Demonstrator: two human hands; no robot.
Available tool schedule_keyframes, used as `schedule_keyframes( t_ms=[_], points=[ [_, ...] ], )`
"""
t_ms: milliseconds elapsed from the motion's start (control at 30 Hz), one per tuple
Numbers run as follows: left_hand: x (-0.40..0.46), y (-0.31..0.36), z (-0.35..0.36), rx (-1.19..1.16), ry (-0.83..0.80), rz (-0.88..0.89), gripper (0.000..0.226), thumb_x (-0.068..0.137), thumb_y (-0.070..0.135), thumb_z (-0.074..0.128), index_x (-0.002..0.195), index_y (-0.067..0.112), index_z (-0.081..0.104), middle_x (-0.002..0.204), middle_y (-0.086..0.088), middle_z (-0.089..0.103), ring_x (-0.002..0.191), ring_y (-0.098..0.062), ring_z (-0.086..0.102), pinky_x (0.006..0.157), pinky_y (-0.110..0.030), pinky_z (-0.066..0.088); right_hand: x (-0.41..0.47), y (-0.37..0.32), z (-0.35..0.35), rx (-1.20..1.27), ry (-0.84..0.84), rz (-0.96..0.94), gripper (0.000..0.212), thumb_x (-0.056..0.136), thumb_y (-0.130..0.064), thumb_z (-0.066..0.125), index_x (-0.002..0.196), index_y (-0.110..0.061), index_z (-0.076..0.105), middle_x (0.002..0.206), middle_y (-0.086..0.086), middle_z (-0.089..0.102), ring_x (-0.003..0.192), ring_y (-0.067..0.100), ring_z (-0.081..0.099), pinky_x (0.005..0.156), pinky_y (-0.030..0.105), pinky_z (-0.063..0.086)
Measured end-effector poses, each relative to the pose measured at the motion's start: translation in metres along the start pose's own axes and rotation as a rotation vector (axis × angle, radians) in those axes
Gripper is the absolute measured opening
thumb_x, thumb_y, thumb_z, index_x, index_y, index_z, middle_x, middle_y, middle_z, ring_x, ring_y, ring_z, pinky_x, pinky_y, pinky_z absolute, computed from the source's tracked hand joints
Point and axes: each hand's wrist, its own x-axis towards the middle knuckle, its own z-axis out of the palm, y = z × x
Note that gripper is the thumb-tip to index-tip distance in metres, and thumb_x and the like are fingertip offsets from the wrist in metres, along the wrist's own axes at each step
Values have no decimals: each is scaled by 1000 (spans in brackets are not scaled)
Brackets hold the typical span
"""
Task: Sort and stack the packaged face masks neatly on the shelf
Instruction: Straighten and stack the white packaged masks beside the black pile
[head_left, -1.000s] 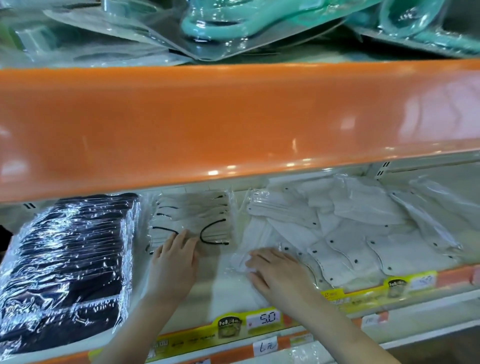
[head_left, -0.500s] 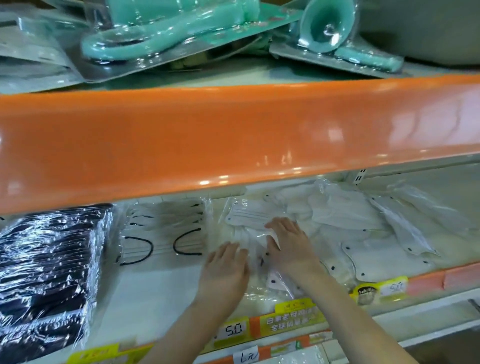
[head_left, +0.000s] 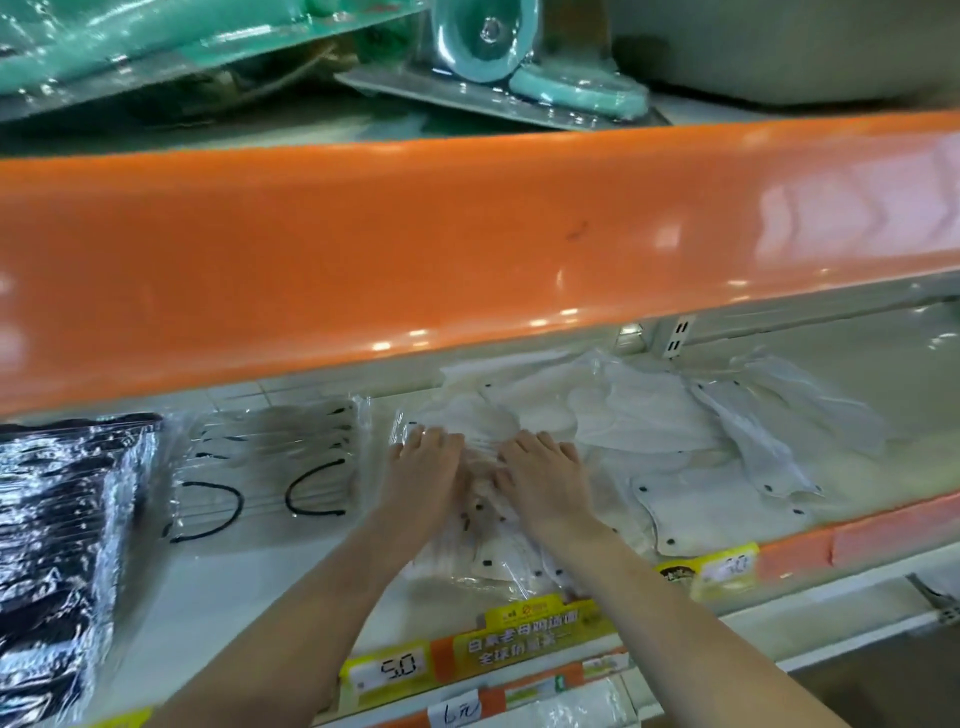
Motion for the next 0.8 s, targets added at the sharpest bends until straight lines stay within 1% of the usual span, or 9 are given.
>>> schedule_keyframes(
  t_ms=[67, 167, 233, 333, 433, 467, 533, 633, 800],
  points=[
    [-1, -4, 2, -26, 4, 27, 48, 89, 18, 58, 134, 26, 41, 139, 4, 42, 133, -19, 32, 103, -32, 30, 2, 5, 2, -7, 77, -20, 12, 68, -28, 74, 64, -21, 66, 67, -5, 62, 65, 19, 63, 61, 28, 44],
    [-5, -13, -4, -138, 105, 55, 38, 88, 31, 64, 125, 27, 56, 129, 7, 55, 125, -19, 46, 98, -34, 33, 4, 12, -3, 43, 138, -4, 29, 78, -29, 45, 61, -20, 66, 66, -6, 62, 69, 20, 62, 70, 29, 32],
    [-9, -21, -15, -224, 246, 83, 18, 89, 29, 63, 104, 22, 68, 103, 5, 69, 99, -21, 62, 80, -32, 41, 3, 16, -9, 128, 144, 7, 32, 81, -31, 42, 66, -19, 67, 75, -6, 63, 79, 20, 61, 73, 28, 32],
    [-12, -35, -35, -379, 326, 41, 17, 87, 33, 65, 85, 17, 71, 70, 9, 65, 63, -12, 59, 55, -25, 40, 4, 22, -23, 315, 125, 40, 21, 88, -31, 53, 79, -19, 67, 88, -7, 65, 92, 20, 58, 78, 33, 37],
    [-18, -36, -60, -757, 306, -86, 15, 80, 32, 71, 80, 17, 71, 67, 13, 66, 64, -1, 60, 59, -20, 45, 12, 30, -39, 514, 10, 60, 12, 90, -31, 63, 93, -20, 68, 96, -10, 65, 99, 15, 56, 86, 29, 37],
    [-20, -36, -67, -885, 296, -136, 7, 79, 24, 74, 77, 19, 70, 66, 15, 67, 65, 2, 60, 60, -15, 45, 13, 32, -43, 596, -35, 77, 12, 90, -30, 64, 94, -20, 67, 93, -12, 63, 96, 12, 57, 83, 24, 38],
    [-24, -36, -79, -1012, 294, -198, 17, 79, 7, 73, 75, 22, 68, 65, 21, 67, 64, 9, 60, 58, -6, 42, 14, 34, -53, 782, -90, 140, 14, 90, -25, 65, 80, -17, 59, 79, -11, 56, 77, 9, 55, 67, 15, 37],
    [-31, -44, -88, -1068, 221, -221, 28, 79, -1, 71, 82, 27, 67, 74, 19, 68, 70, 9, 60, 63, -4, 43, 14, 36, -63, 1060, -92, 255, 32, 90, -22, 64, 74, 3, 49, 64, 3, 42, 60, 13, 38, 58, 25, 29],
    [-46, -44, -71, -1335, 192, -401, 23, 81, 0, 69, 88, 22, 68, 71, 5, 69, 60, -2, 63, 51, -13, 47, 10, 33, -64, 1314, -98, 402, 19, 91, -20, 63, 74, -13, 62, 64, -1, 56, 66, 17, 52, 61, 30, 44]
  ],
)
